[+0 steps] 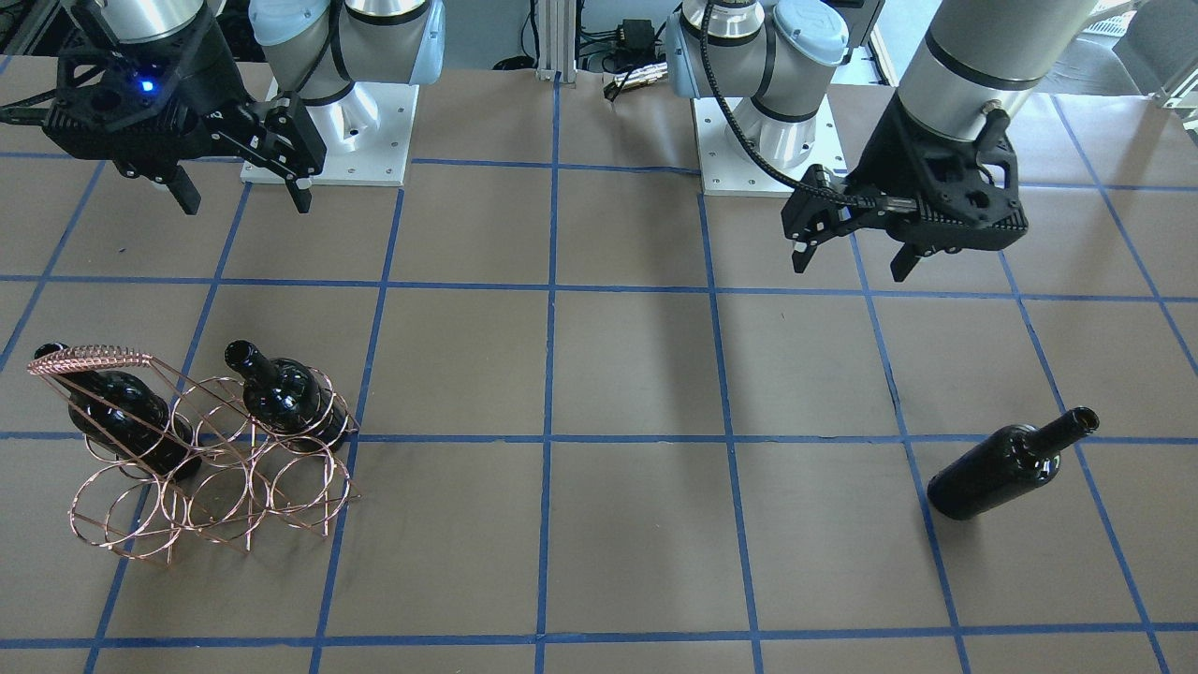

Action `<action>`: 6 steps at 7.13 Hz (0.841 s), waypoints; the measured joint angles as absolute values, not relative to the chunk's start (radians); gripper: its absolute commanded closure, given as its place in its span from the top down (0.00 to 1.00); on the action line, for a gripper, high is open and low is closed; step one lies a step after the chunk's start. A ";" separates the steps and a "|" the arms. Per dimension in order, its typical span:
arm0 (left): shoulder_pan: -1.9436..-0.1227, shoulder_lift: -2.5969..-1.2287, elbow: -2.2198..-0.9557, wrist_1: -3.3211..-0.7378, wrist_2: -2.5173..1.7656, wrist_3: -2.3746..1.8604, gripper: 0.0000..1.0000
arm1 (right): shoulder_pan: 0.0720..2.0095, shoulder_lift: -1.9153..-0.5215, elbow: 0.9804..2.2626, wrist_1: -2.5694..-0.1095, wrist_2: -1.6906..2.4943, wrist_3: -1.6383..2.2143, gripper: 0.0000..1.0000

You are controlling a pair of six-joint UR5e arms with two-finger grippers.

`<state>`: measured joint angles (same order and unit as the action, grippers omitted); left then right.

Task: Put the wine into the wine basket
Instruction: 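Move the left gripper above the neck of the lying black wine bottle, then lower the left gripper and close it on the bottle neck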

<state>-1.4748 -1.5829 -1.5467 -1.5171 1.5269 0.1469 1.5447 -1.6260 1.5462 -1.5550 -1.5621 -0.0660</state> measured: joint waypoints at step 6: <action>-1.176 -1.766 -1.427 -1.440 1.520 0.563 1.00 | 1.545 -1.626 1.546 -1.554 -1.566 -0.070 1.00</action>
